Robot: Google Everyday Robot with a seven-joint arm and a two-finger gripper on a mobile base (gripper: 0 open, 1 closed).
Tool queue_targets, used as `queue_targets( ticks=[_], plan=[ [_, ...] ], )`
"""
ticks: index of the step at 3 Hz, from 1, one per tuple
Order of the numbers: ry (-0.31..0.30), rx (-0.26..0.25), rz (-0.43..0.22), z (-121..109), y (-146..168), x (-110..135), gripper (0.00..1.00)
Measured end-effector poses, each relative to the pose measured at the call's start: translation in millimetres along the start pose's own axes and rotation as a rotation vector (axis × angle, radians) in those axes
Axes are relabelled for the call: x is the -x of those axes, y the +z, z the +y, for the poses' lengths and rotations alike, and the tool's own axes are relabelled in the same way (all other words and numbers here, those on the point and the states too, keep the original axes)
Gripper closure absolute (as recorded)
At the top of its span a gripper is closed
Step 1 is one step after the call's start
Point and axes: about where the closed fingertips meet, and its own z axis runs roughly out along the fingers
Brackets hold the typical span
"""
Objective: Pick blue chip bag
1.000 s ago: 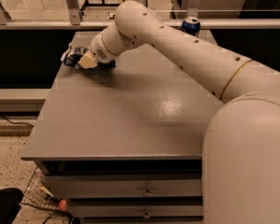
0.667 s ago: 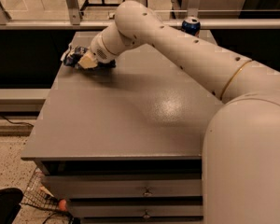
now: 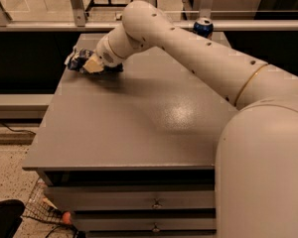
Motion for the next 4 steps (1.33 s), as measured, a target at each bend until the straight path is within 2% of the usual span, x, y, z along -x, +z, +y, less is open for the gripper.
queue_targets(
  ticks=[4],
  plan=[
    [0.000,0.000,0.000,0.0,0.0,0.1,1.00]
  ],
)
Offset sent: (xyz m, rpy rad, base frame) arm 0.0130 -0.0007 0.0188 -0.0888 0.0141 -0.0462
